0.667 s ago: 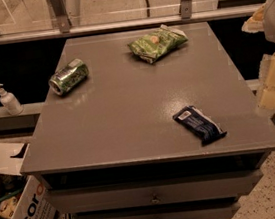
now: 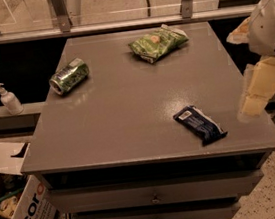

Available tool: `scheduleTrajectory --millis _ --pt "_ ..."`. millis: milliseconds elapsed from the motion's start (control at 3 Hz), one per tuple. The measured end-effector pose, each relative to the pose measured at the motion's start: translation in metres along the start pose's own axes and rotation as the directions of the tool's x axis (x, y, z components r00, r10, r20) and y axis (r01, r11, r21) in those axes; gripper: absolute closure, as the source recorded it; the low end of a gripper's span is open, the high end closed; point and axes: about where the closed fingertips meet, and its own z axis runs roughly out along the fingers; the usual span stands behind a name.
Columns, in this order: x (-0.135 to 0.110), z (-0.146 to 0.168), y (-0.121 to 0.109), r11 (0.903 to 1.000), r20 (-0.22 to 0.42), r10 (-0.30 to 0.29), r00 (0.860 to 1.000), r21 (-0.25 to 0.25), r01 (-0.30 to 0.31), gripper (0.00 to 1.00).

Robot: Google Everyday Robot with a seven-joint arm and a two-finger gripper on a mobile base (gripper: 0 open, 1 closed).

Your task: Pick green can

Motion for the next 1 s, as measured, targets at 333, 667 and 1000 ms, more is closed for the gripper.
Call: scheduleTrajectory --millis 333,667,1000 --pt "-0.027 0.030 -0.010 0.9984 0.121 -0.027 0.992 -0.047 0.033 0.00" --pt "-0.060 0.053 -0.023 0.9932 0.245 -0.064 0.967 -0.079 0.086 0.00" --pt "-0.100 0.068 -0.030 0.9839 0.368 -0.120 0.922 -0.079 0.160 0.00"
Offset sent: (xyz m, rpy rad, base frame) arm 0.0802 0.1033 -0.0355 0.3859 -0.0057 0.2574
